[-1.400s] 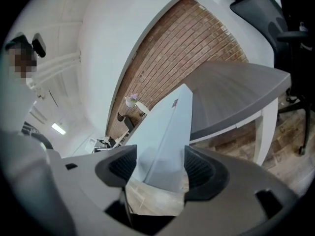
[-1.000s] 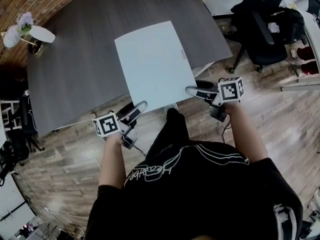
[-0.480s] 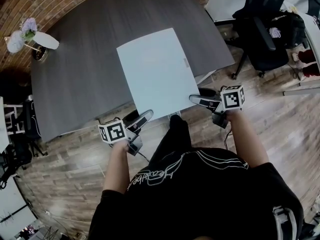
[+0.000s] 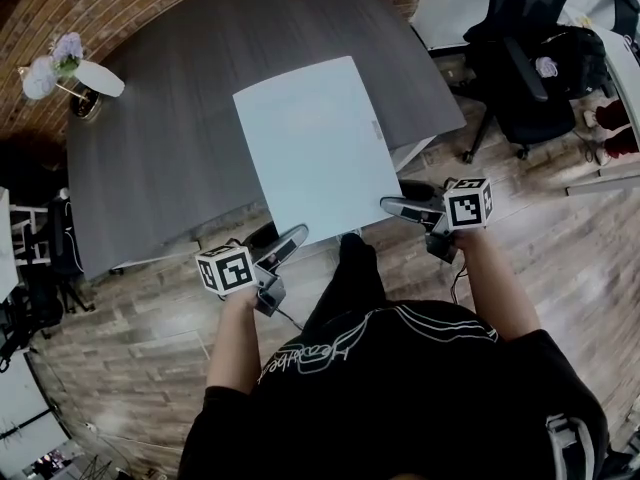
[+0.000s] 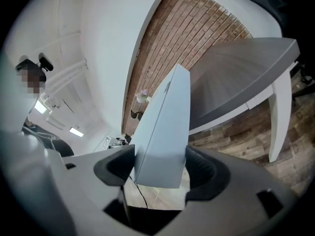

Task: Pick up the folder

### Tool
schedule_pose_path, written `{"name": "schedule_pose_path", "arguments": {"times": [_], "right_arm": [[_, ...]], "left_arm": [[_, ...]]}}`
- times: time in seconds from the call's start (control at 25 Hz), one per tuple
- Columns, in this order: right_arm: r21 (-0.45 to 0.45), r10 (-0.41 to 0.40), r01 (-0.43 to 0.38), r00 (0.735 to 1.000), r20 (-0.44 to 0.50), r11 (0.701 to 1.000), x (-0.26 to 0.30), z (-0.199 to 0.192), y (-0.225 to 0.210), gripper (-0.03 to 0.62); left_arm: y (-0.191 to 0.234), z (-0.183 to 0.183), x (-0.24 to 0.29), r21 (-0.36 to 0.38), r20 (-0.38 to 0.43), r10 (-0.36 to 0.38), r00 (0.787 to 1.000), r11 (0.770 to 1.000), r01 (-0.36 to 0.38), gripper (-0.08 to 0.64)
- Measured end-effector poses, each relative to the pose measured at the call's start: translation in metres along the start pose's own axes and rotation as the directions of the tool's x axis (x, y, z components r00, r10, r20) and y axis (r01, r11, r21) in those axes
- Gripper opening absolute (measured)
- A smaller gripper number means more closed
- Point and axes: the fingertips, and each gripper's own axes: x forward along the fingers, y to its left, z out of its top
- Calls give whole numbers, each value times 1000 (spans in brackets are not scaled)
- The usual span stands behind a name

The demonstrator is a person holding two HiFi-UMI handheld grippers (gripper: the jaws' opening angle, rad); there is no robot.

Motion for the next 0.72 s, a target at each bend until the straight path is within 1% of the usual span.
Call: {"name": "schedule_pose_path", "arguments": {"times": [0.2, 0.4, 0.52, 0.72], "right_arm": [[-77, 11, -9, 999, 30, 997, -16, 2, 29, 282], [-147, 39, -28, 997, 73, 989, -39, 1, 65, 282], [-193, 57, -40, 995, 84, 980, -49, 3, 87, 282], [-243, 100, -64, 985, 138, 968, -65, 15, 130, 282]], "left_arm": [[-31, 0, -14, 86, 29, -5, 1000, 996, 3, 344], [-70, -4, -31, 164, 68, -8, 998, 986, -3, 345], [-93, -5, -44, 200, 84, -2, 996, 980, -15, 345], [-134, 1, -69, 257, 147, -16, 989, 966, -22, 345]]}}
